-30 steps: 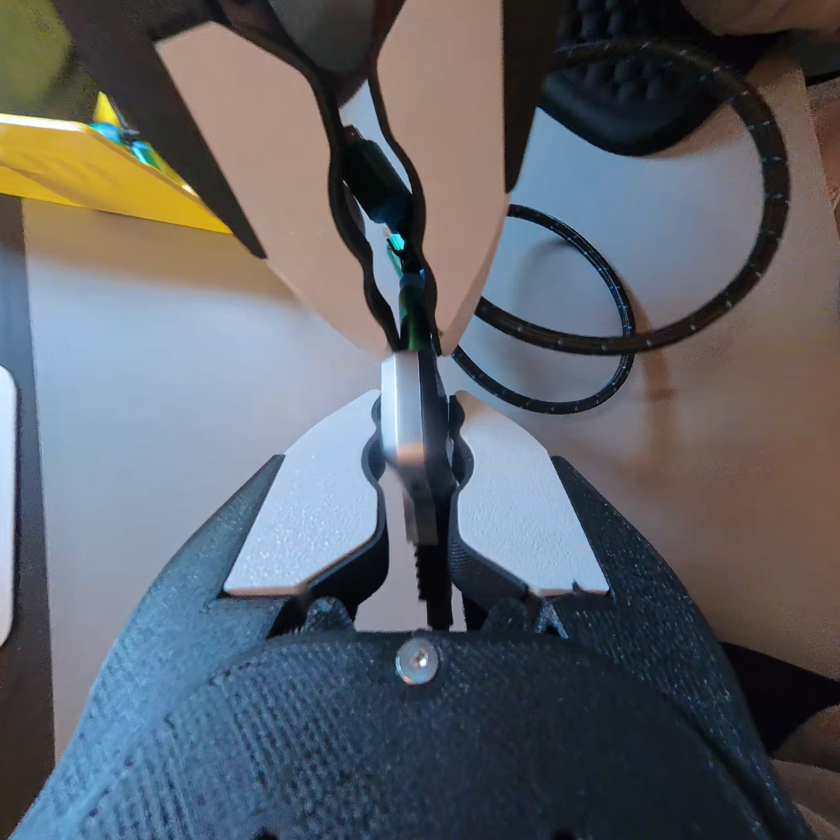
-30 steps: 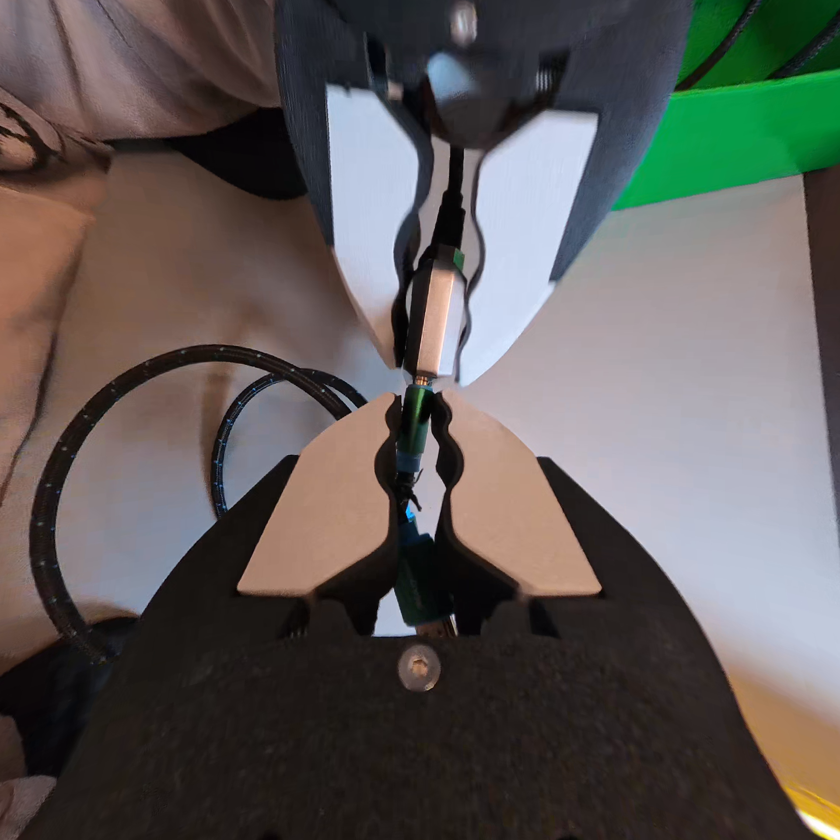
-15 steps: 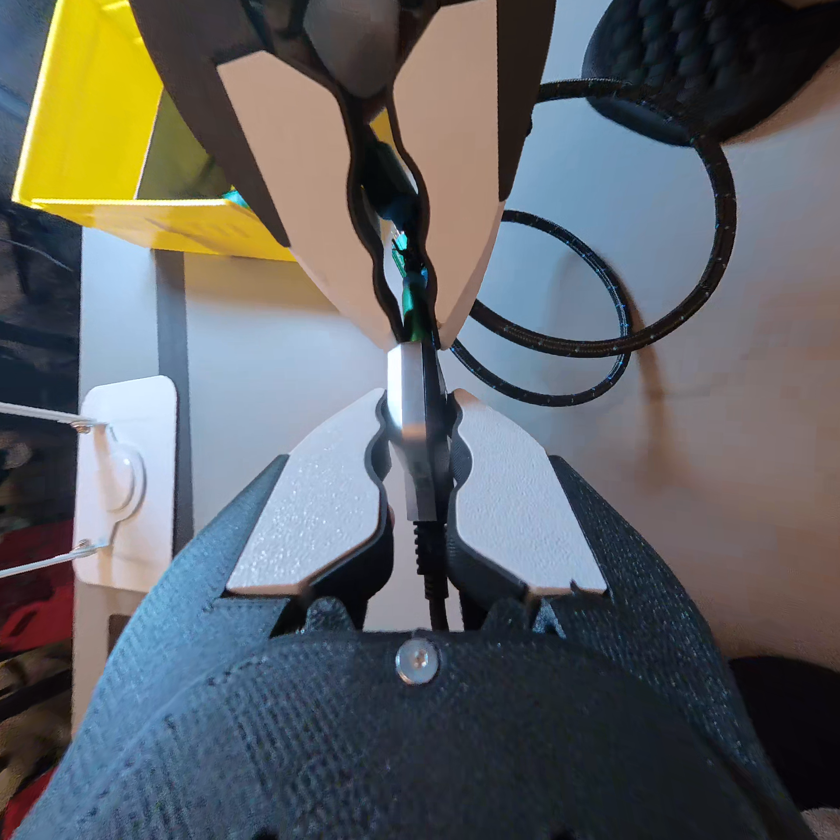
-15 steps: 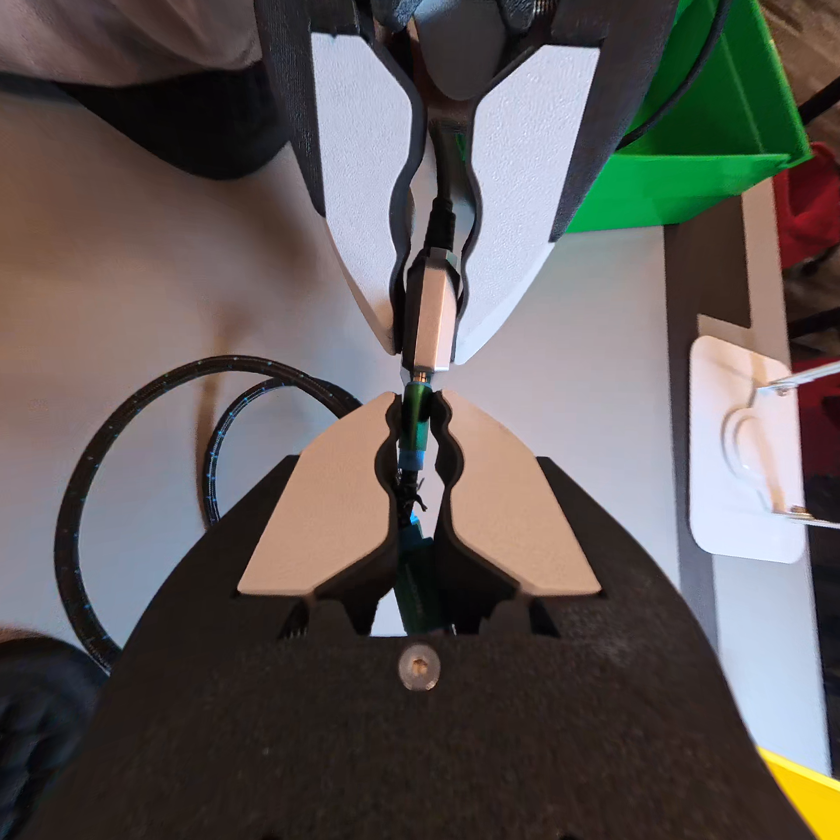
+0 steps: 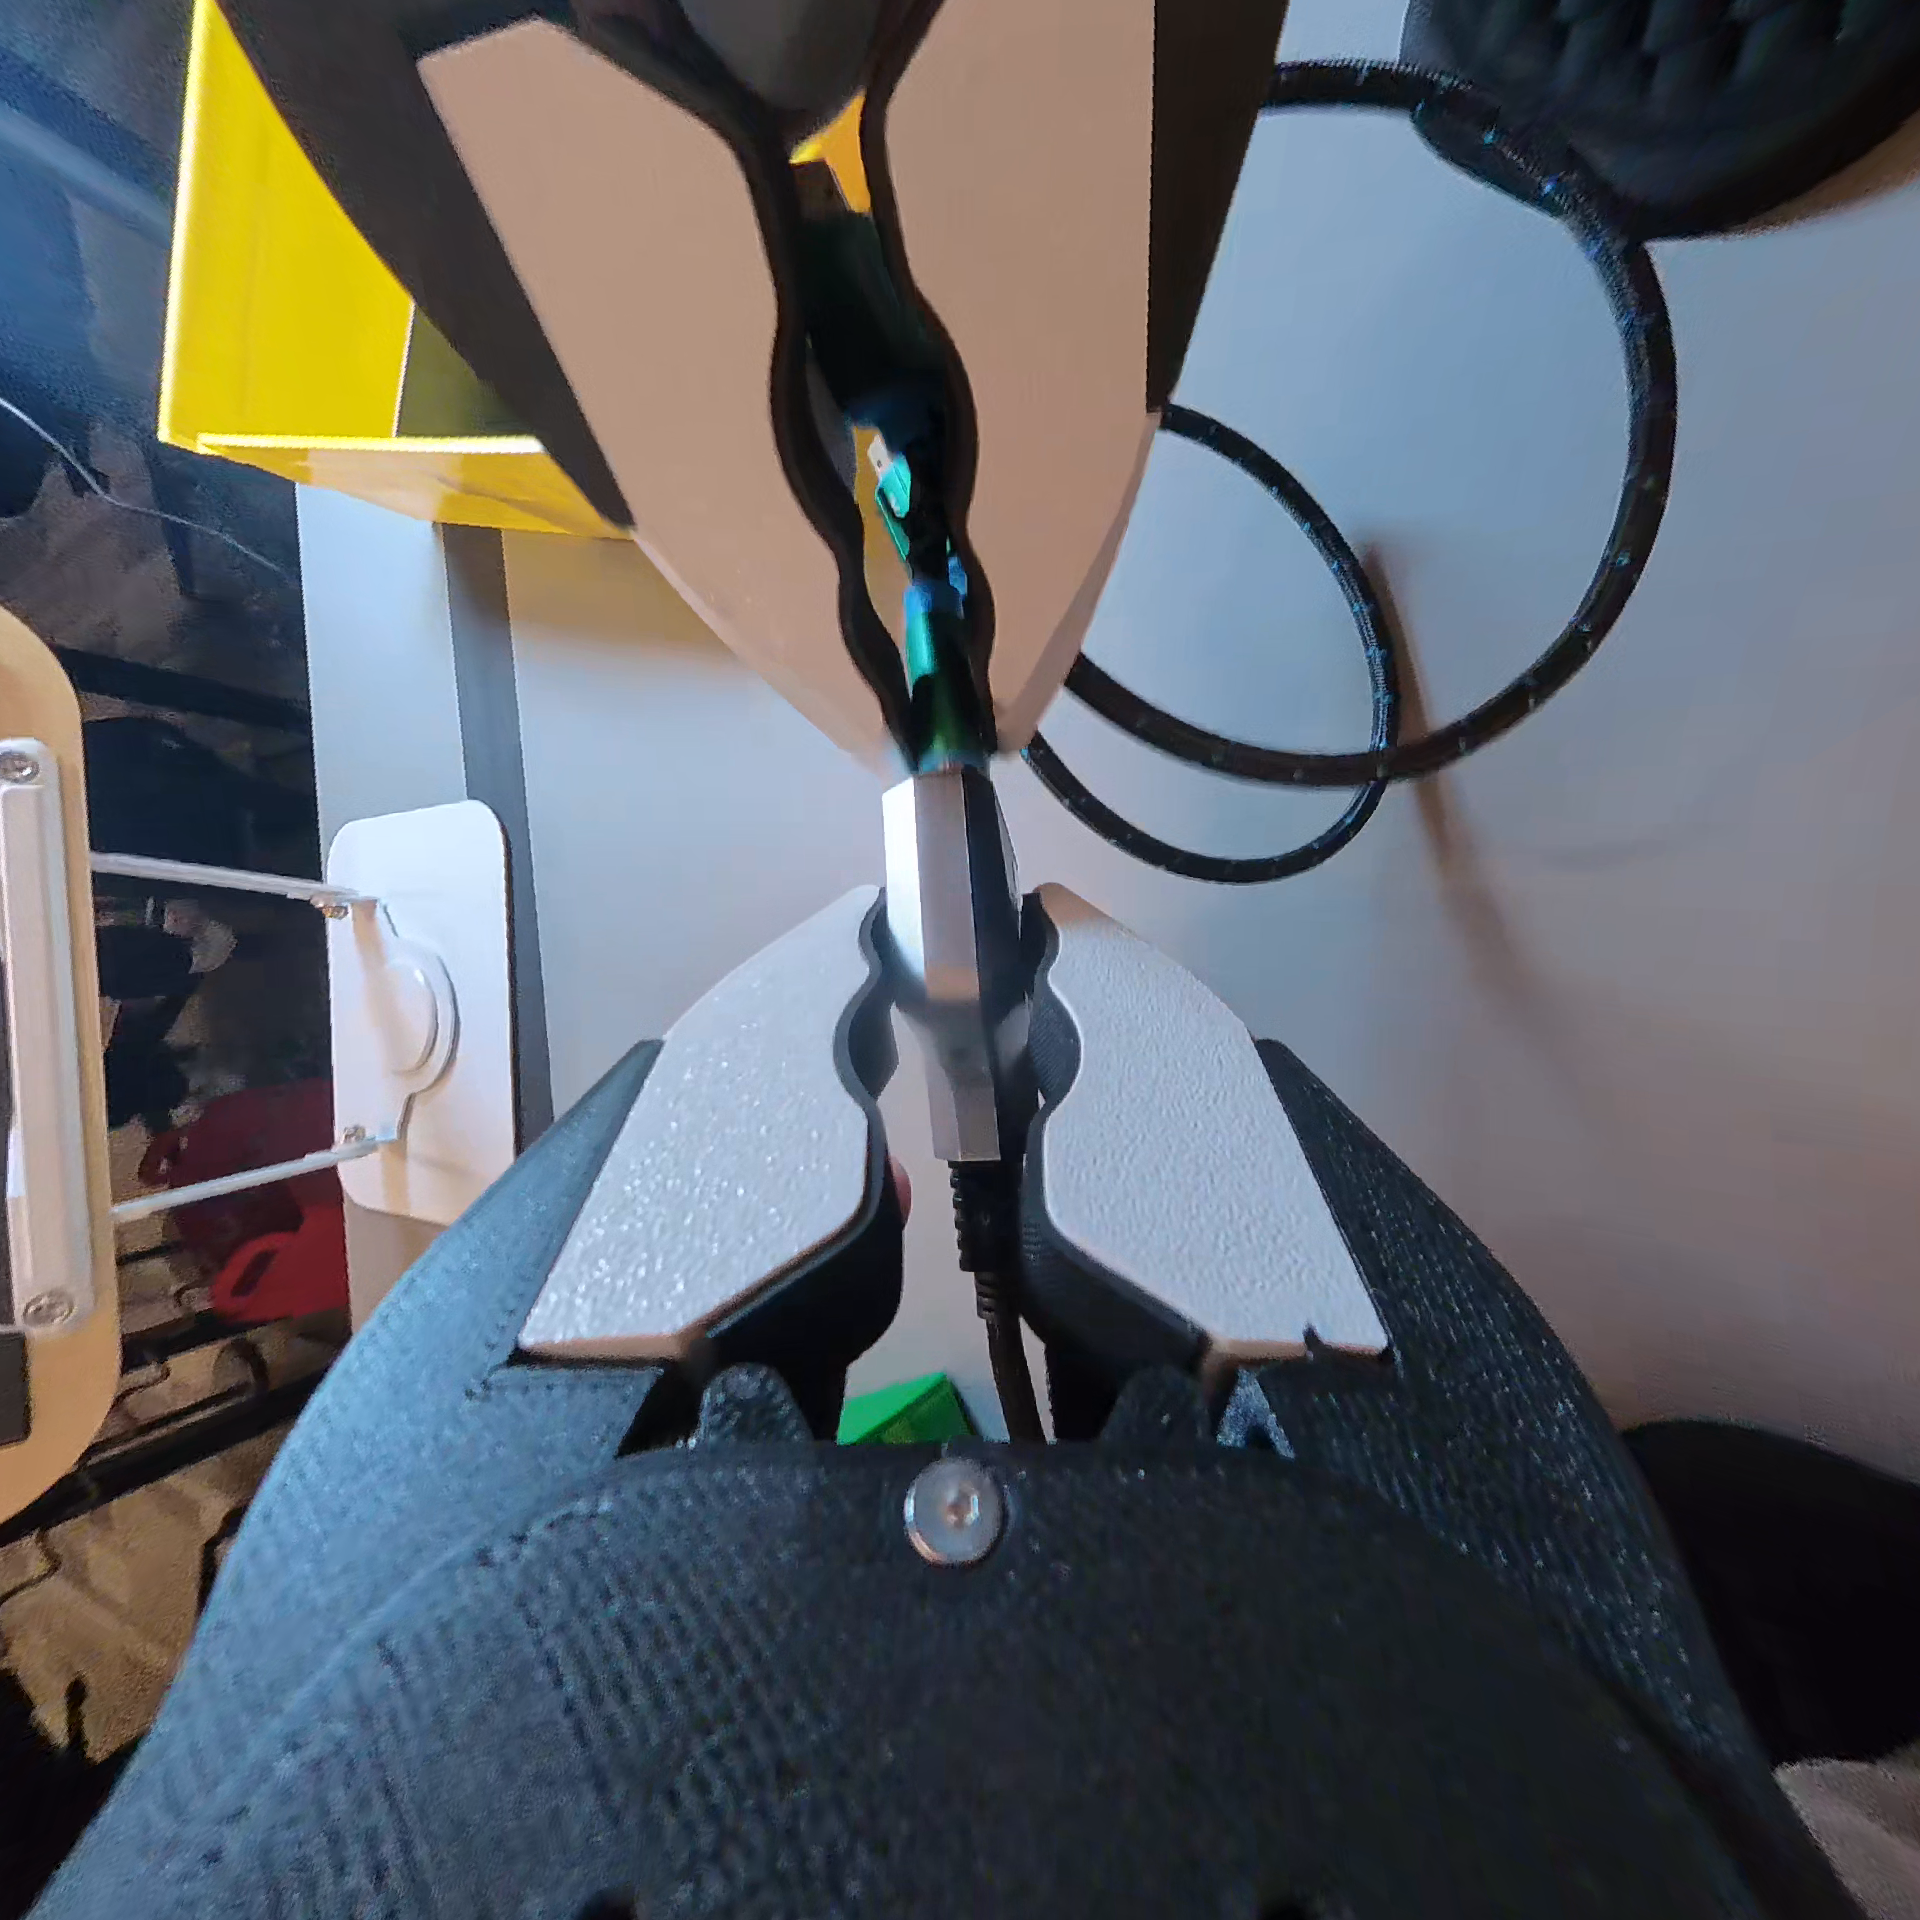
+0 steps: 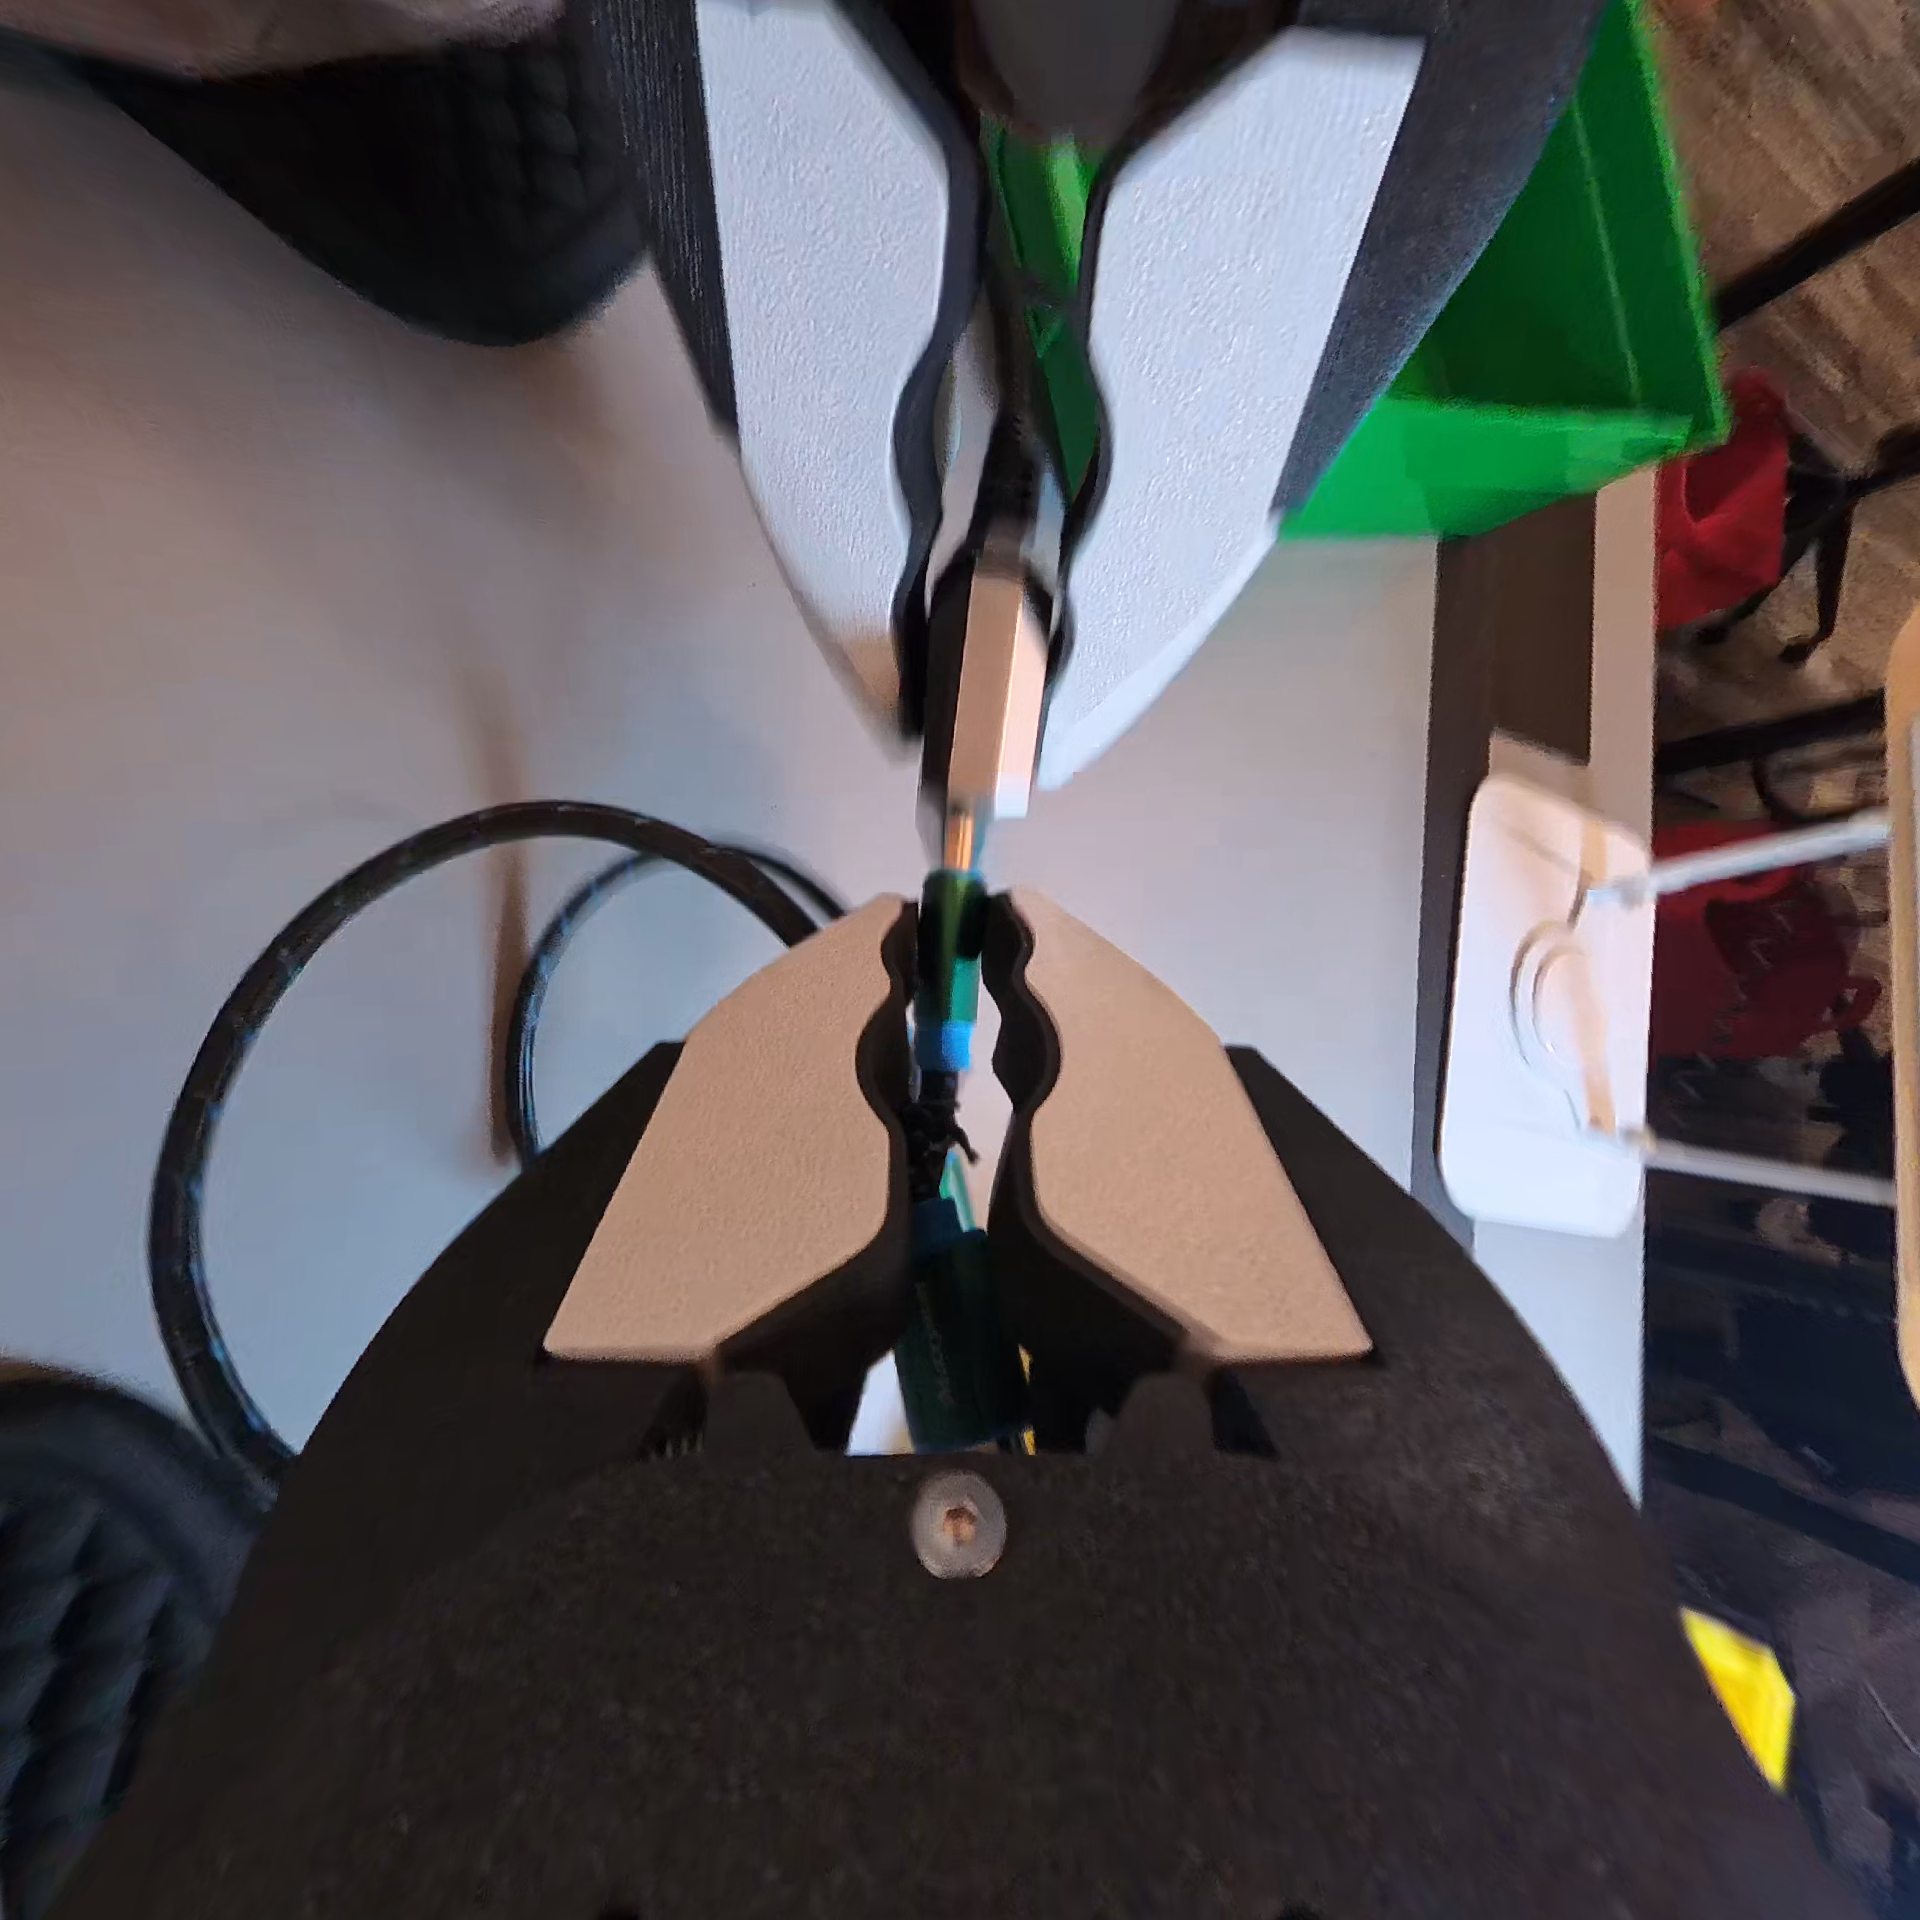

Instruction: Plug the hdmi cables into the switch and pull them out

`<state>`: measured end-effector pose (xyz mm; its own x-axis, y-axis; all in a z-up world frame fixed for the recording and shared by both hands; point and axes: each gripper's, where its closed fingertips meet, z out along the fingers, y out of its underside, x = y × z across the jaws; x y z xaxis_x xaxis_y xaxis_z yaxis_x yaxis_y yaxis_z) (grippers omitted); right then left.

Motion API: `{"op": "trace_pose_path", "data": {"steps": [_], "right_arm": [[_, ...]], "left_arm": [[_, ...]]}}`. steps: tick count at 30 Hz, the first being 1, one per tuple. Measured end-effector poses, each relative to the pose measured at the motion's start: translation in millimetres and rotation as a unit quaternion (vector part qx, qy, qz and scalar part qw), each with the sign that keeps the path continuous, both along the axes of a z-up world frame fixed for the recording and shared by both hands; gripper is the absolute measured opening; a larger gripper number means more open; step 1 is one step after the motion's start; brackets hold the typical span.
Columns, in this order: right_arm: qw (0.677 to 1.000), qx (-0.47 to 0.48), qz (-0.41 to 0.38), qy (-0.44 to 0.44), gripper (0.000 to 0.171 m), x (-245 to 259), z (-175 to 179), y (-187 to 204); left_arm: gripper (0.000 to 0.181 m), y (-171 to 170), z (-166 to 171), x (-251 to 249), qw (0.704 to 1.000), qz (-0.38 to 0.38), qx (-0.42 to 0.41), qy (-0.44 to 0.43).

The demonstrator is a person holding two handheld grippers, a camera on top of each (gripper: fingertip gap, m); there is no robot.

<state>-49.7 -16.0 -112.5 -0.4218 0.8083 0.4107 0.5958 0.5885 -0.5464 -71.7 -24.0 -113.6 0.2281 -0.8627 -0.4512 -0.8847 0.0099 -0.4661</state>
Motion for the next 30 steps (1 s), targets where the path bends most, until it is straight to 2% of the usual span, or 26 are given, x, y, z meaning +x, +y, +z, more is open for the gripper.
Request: {"op": "trace_pose_path", "data": {"steps": [1, 2, 3, 4, 6, 8, 11, 14, 18, 21, 24, 25, 26, 28, 29, 30], "right_arm": [[0.994, 0.052, -0.065, -0.065, 0.013, 23, -13, 31], [0.99, 0.053, -0.108, -0.075, 0.012, 44, -16, 55], [0.994, -0.009, -0.103, -0.02, 0.012, 52, -5, 56], [0.993, -0.025, -0.11, 0.02, 0.012, 60, 12, 58], [0.989, 0.003, -0.124, 0.075, 0.012, 70, 49, 60], [0.984, 0.005, -0.121, 0.133, 0.012, 75, 79, 58], [0.97, 0.029, -0.165, 0.177, 0.012, 95, 96, 80], [0.941, 0.043, -0.234, 0.24, 0.012, 117, 115, 110], [0.873, 0.073, -0.368, 0.313, 0.012, 149, 128, 168], [0.805, 0.088, -0.46, 0.363, 0.012, 174, 121, 211], [0.758, 0.112, -0.526, 0.37, 0.012, 191, 95, 243], [0.751, 0.129, -0.544, 0.351, 0.012, 193, 81, 252], [0.759, 0.135, -0.556, 0.31, 0.012, 192, 61, 260], [0.79, 0.102, -0.574, 0.189, 0.013, 185, 9, 268], [0.791, 0.112, -0.584, 0.142, 0.013, 186, -4, 271], [0.793, 0.132, -0.579, 0.135, 0.012, 184, -5, 271]], "left_arm": [[0.023, 3, -6, -20, 0.999, 0.028, -0.005, 0.044], [0.023, 9, -6, -48, 0.995, 0.071, 0.001, 0.063], [0.022, 14, 0, -69, 0.995, 0.098, 0.006, 0.035], [0.022, 15, 7, -84, 0.994, 0.113, 0.001, -0.011], [0.022, 19, 20, -107, 0.99, 0.134, 0.02, -0.05], [0.022, 21, 34, -110, 0.986, 0.137, 0.037, -0.086], [0.022, 17, 54, -104, 0.983, 0.114, 0.066, -0.13], [0.022, 16, 80, -103, 0.971, 0.108, 0.11, -0.183], [0.022, 17, 112, -104, 0.944, 0.112, 0.143, -0.275], [0.022, 20, 126, -106, 0.927, 0.13, 0.156, -0.316], [0.022, 22, 124, -103, 0.927, 0.128, 0.152, -0.318], [0.022, 24, 122, -102, 0.928, 0.13, 0.149, -0.316], [0.022, 25, 120, -100, 0.929, 0.13, 0.147, -0.314], [0.022, 28, 114, -97, 0.932, 0.133, 0.136, -0.309], [0.021, 29, 111, -94, 0.933, 0.133, 0.13, -0.308], [0.021, 29, 108, -92, 0.935, 0.129, 0.123, -0.305]]}}
